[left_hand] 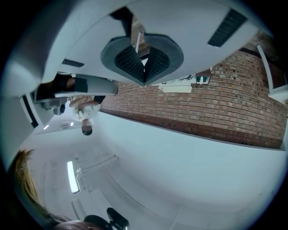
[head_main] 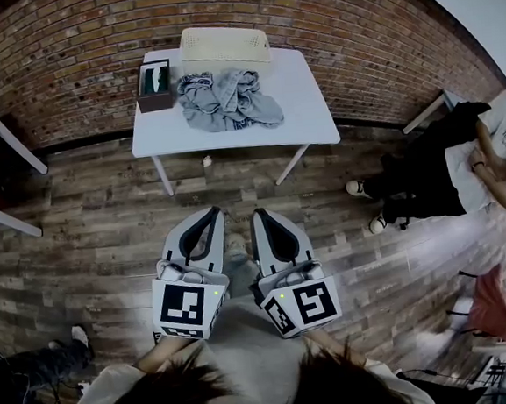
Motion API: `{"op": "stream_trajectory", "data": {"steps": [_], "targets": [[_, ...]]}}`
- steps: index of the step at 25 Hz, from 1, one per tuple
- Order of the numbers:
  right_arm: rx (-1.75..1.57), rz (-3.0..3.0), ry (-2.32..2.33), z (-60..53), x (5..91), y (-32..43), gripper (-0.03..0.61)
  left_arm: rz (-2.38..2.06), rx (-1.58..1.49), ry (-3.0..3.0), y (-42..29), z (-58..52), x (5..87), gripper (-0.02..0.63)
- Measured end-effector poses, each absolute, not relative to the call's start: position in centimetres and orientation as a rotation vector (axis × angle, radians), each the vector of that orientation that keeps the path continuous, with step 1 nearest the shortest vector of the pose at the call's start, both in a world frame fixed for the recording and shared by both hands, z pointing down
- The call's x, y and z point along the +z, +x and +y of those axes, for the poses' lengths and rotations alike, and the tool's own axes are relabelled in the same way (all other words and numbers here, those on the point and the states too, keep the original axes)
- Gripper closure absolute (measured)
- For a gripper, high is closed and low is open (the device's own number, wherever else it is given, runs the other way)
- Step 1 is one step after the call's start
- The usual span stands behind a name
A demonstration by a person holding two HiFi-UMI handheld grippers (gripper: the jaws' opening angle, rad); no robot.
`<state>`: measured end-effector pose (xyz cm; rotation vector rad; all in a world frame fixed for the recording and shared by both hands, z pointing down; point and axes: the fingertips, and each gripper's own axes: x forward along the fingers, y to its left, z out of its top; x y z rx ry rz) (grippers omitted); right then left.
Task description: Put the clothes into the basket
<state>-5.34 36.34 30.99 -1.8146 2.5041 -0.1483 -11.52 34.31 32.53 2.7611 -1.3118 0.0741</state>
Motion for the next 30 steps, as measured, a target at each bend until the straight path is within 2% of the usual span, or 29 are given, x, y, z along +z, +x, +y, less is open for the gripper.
{"op": "stream_trajectory", "data": {"steps": [20,30], "targets": [[-0.101,2.512,-1.791,31.8,30.7,-5.2,0.571,-1.331,0.056,2.763,-11.4,30.0,32.5,0.606],[-0.071,2.511,-1.792,26.5,31.0,-3.1,0.572,-1.346,0.052,2.764,-9.6,24.0,32.9,0.606]]}}
